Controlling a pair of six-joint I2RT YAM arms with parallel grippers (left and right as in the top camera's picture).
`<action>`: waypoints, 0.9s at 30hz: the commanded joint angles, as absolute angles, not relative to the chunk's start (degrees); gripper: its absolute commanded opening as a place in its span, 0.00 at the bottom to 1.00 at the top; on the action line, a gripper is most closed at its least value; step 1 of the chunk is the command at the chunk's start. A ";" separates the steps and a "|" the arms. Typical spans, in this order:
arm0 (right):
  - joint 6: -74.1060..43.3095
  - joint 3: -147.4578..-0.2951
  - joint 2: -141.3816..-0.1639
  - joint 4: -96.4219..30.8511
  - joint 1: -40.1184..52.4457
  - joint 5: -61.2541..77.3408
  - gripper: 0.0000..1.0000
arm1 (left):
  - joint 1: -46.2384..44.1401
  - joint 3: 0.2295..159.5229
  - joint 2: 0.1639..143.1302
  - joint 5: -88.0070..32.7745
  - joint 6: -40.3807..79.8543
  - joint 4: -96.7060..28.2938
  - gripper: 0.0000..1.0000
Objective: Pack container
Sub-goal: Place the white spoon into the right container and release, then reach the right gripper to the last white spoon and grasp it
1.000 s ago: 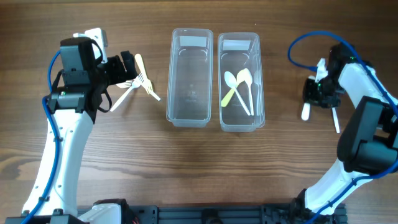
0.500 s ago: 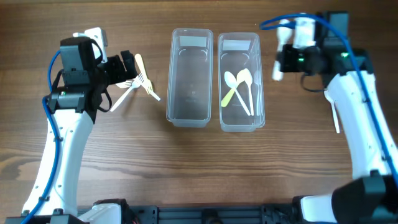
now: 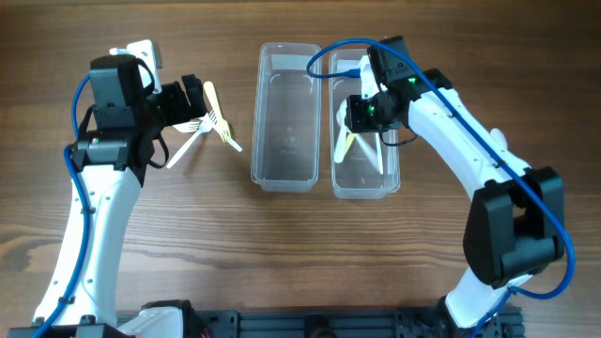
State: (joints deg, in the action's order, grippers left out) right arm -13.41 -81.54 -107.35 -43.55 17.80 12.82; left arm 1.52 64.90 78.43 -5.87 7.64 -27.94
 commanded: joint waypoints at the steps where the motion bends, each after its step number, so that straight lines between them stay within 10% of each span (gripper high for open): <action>1: -14.92 -84.60 -102.15 -43.83 16.86 5.61 0.41 | 1.78 65.84 78.56 -6.55 7.97 -27.73 1.00; 7: -4.19 -85.65 -89.36 -46.72 6.42 -8.78 0.60 | 1.78 65.84 78.56 -6.55 7.97 -28.23 1.00; 16: 5.23 -81.69 -91.18 -51.92 -20.21 -3.51 0.59 | 1.78 65.84 78.56 -6.55 7.97 -28.58 1.00; 27: 21.87 -77.49 -104.16 -50.11 -27.97 2.28 0.61 | 1.78 65.84 78.56 -6.55 7.94 -28.62 1.00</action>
